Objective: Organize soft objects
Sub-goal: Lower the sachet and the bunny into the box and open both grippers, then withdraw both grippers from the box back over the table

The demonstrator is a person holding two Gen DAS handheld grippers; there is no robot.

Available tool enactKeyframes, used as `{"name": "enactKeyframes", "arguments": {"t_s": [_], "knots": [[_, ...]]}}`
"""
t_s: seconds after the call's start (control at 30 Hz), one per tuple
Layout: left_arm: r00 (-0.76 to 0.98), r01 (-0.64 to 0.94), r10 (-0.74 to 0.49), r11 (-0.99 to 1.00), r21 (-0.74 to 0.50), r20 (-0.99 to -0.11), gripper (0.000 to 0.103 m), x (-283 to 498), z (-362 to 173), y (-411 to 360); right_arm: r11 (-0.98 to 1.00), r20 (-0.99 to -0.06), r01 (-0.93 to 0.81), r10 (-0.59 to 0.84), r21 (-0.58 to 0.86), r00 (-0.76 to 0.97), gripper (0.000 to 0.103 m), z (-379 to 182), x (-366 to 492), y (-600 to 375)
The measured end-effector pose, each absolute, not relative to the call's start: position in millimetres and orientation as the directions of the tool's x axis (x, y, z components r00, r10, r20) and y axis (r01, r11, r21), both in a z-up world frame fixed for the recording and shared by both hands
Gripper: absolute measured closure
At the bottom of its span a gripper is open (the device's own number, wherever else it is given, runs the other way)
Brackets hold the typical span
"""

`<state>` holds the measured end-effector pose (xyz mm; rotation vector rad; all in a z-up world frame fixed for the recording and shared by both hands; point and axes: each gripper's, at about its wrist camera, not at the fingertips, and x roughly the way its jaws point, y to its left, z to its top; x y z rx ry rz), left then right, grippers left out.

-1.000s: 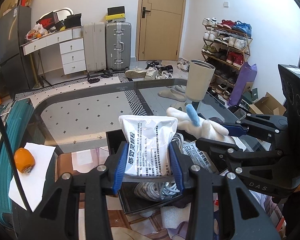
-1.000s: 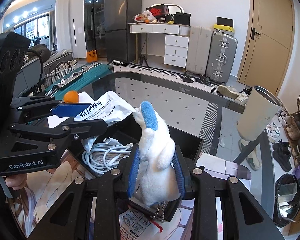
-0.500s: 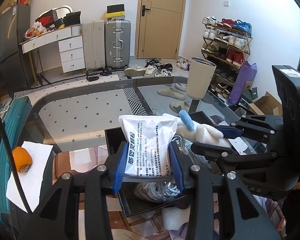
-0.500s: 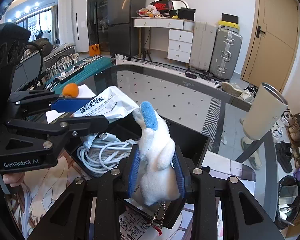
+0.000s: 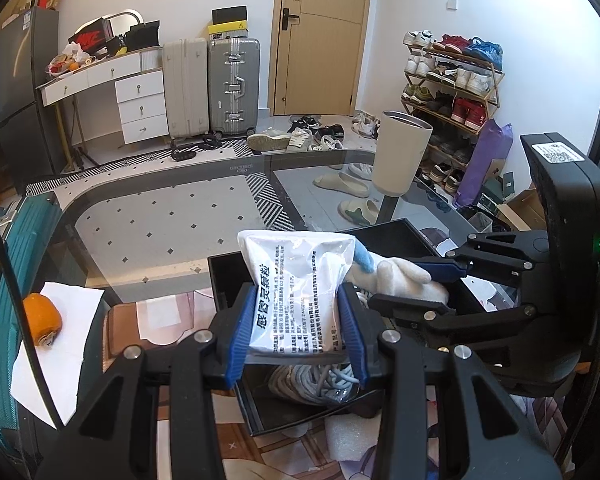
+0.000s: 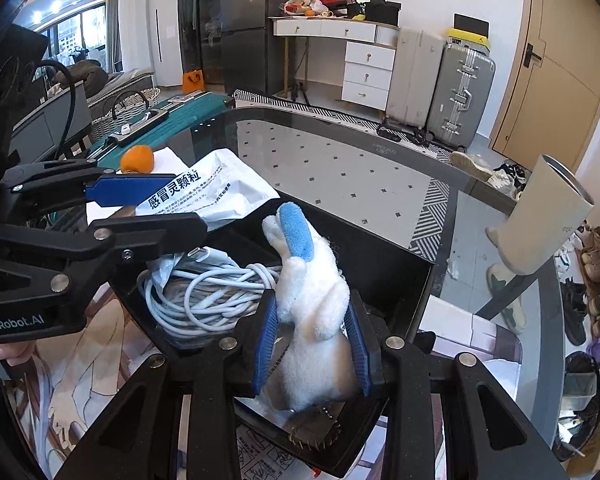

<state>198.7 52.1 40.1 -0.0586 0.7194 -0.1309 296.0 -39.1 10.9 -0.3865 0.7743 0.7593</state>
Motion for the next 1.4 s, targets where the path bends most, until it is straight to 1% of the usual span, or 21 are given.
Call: {"name": "enactKeyframes", "arguments": {"t_s": [0.07, 0.1, 0.13, 0.27, 0.33, 0.5, 0.73, 0.9, 0.97, 1.0, 1.03, 1.07, 1.1, 1.13, 1.17, 1.23, 1.3, 1.4], "knots": [[0.744, 0.102, -0.140, 0.990, -0.096, -0.653, 0.063, 198.9, 39.8, 51.9, 0.675, -0.745, -0.737, 0.470, -0.043, 0.473, 0.060, 11.1, 296.5, -39.6], [0.743, 0.104, -0.141, 0.990, -0.096, -0.654, 0.063, 199.0, 39.6, 51.4, 0.674, -0.742, -0.737, 0.473, -0.043, 0.476, 0.051, 11.7, 296.4, -40.8], [0.742, 0.104, -0.140, 0.990, -0.094, -0.655, 0.063, 199.6, 39.2, 50.9, 0.678, -0.735, -0.734, 0.473, -0.048, 0.485, 0.049, 13.0, 294.7, -43.5], [0.739, 0.107, -0.145, 0.989, -0.098, -0.658, 0.063, 201.0, 36.9, 49.5, 0.689, -0.704, -0.723, 0.489, -0.052, 0.516, 0.048, 23.6, 286.5, -56.6], [0.739, 0.109, -0.148, 0.989, -0.100, -0.657, 0.063, 201.5, 37.0, 47.8, 0.696, -0.697, -0.716, 0.487, -0.055, 0.527, 0.043, 27.3, 283.6, -63.6], [0.730, 0.134, -0.166, 0.986, -0.100, -0.663, 0.063, 201.1, 32.2, 43.8, 0.715, -0.687, -0.698, 0.485, -0.044, 0.541, 0.042, 31.1, 277.9, -78.0], [0.703, 0.129, -0.190, 0.982, -0.139, -0.685, 0.063, 209.4, 20.8, 50.4, 0.724, -0.682, -0.689, 0.484, -0.041, 0.549, 0.042, 35.1, 271.6, -86.4], [0.718, 0.129, -0.142, 0.989, -0.069, -0.681, 0.063, 209.2, 19.8, 41.2, 0.730, -0.679, -0.682, 0.480, -0.041, 0.555, 0.042, 35.9, 269.3, -90.4], [0.716, 0.127, -0.131, 0.990, -0.057, -0.686, 0.062, 208.8, 19.4, 39.5, 0.734, -0.680, -0.678, 0.478, -0.038, 0.556, 0.041, 35.4, 268.1, -91.6], [0.712, 0.124, -0.129, 0.991, -0.057, -0.690, 0.060, 208.7, 20.2, 39.4, 0.737, -0.681, -0.675, 0.476, -0.037, 0.557, 0.037, 35.3, 267.7, -91.6], [0.709, 0.116, -0.123, 0.992, -0.057, -0.694, 0.052, 208.2, 21.9, 39.4, 0.740, -0.680, -0.671, 0.473, -0.037, 0.560, 0.033, 35.5, 266.4, -91.7], [0.708, 0.108, -0.118, 0.992, -0.058, -0.696, 0.049, 207.9, 23.4, 40.6, 0.743, -0.679, -0.668, 0.472, -0.036, 0.562, 0.032, 35.7, 265.4, -92.7], [0.709, 0.114, -0.133, 0.991, -0.074, -0.692, 0.041, 206.0, 25.8, 42.0, 0.747, -0.675, -0.664, 0.472, -0.035, 0.567, 0.030, 36.5, 263.4, -94.9], [0.713, 0.110, -0.139, 0.990, -0.085, -0.687, 0.027, 202.5, 28.5, 42.8, 0.752, -0.671, -0.659, 0.472, -0.033, 0.572, 0.027, 37.4, 261.2, -97.0], [0.718, 0.115, -0.149, 0.989, -0.095, -0.680, 0.022, 198.8, 30.2, 43.6, 0.756, -0.669, -0.654, 0.472, -0.029, 0.575, 0.025, 38.3, 259.4, -99.4], [0.730, 0.124, -0.157, 0.988, -0.096, -0.665, 0.007, 188.9, 35.4, 42.3, 0.766, -0.664, -0.643, 0.470, -0.021, 0.582, 0.019, 40.1, 253.6, -105.9], [0.748, 0.104, -0.126, 0.992, -0.071, -0.652, 0.000, 180.1, 40.1, 41.3, 0.777, -0.658, -0.630, 0.466, -0.017, 0.592, 0.016, 40.7, 248.4, -114.2], [0.759, 0.087, -0.110, 0.994, -0.068, -0.642, 0.000, 168.2, 44.5, 43.7, 0.798, -0.657, -0.603, 0.461, 0.011, 0.597, 0.007, 40.0, 239.2, -126.2]]}}
